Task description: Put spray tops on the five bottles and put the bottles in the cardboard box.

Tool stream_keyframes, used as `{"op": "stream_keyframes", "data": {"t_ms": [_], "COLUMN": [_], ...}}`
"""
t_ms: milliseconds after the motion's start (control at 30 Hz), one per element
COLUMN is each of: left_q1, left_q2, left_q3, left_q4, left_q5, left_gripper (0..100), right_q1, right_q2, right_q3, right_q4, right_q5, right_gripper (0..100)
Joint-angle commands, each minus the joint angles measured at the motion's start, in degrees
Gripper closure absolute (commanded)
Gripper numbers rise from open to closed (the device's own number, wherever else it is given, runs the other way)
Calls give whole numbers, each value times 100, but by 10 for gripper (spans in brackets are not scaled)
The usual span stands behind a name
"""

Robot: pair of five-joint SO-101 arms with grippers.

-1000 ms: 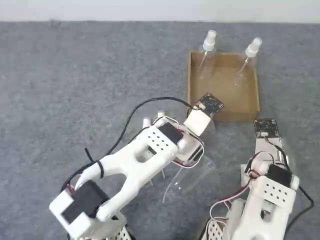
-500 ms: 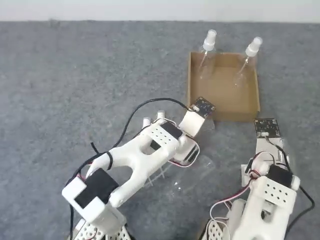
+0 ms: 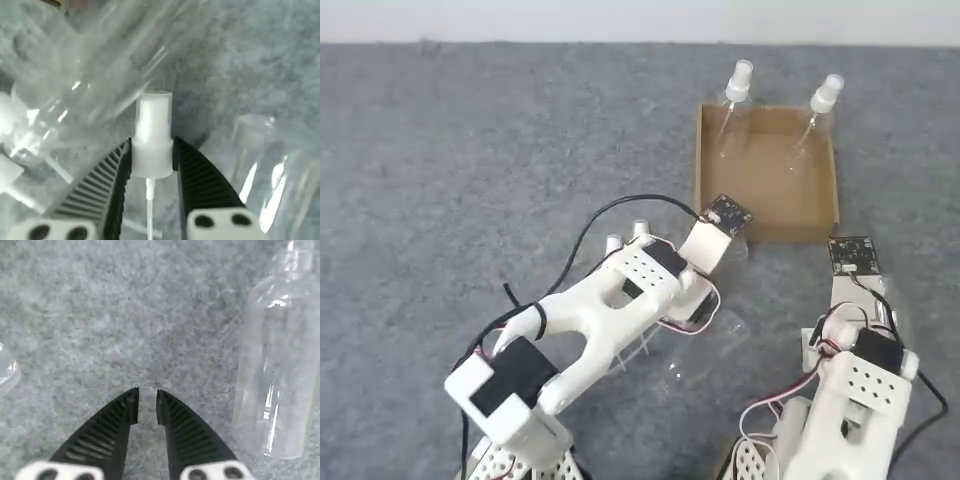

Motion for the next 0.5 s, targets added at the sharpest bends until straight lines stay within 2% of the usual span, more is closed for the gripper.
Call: {"op": "stream_keyframes", "data": {"t_ms": [0, 100, 167, 333, 467], "left_q1": [-44, -114, -431, -2084, -3253], "left_q2": [-1037, -1793, -2251, -3112, -3138], "left_q3": [-321, -312, -338, -541, -620], "left_q4": [686, 1064, 1196, 1222, 1108], "left_q5": [0, -18, -158, -457, -510], "left_gripper": [942, 942, 942, 938, 938], "right_q1": [66, 66, 66, 66, 66], "right_q2": [-136, -136, -136, -136, -136], "right_q3": [-44, -44, -44, -35, -35], "right_q4": [-75, -75, -75, -66, -66], "right_q5": [-70, -70, -70, -70, -70], "right_gripper": [982, 982, 982, 982, 981]}}
